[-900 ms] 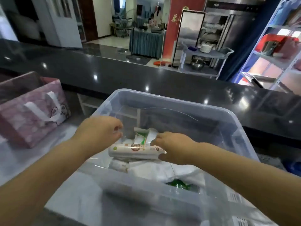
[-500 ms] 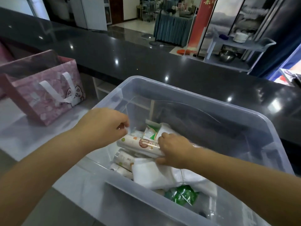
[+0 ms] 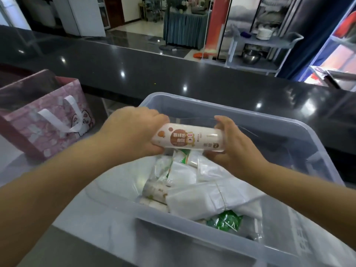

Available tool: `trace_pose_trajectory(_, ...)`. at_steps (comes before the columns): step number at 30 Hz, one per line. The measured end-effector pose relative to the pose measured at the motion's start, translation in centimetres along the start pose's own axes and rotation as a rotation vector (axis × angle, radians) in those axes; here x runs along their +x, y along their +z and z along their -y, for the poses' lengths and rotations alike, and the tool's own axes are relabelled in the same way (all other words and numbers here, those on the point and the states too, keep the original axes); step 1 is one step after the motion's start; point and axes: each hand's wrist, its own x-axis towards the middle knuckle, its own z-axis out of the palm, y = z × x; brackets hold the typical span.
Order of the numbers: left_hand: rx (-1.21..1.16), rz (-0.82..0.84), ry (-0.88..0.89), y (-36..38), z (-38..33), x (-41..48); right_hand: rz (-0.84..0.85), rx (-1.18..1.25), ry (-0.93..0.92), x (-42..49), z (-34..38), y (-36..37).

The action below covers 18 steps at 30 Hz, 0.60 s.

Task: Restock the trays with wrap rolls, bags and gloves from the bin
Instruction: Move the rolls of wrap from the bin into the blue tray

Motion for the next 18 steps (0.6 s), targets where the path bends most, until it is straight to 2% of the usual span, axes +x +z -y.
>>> trace_pose_trajectory(1, 0.03, -0.046, 0.006, -0.2, 0.9, 0.0, 0.034, 0.069, 0.127, 0.1, -0.2, 0.5)
trace_pose_trajectory(2, 0.046, -0.081, -0.01, -0.3, 1.9, 0.0, 0.103, 0.044, 0.178, 0.1, -0.4, 1.2)
trace_pose_trajectory(4, 0.031, -0.125, -0.08, -0.2, 3.9, -0.1, 0.294, -0.156, 0.083, 0.2, -0.1, 3.0)
trace_pose_trajectory(6, -0.006, -0.17, -0.123, 0.2, 5.7, -0.2, 0.405, -0.204, -0.089, 0.4, 1.2, 5.6)
trace_pose_trajectory(10, -0.066, -0.213, -0.147, 1.8, 7.1, 0.0, 0.506, -0.173, -0.212, 1.4, 3.5, 11.8)
trace_pose_trajectory(14, -0.115, -0.211, -0.18, 3.1, 7.5, 0.6, 0.573, -0.291, -0.204, 2.3, 4.6, 16.4)
trace_pose_trajectory(18, -0.172, -0.23, -0.164, 3.5, 7.8, 1.4, 0.603, -0.315, -0.16, 2.4, 4.6, 17.6)
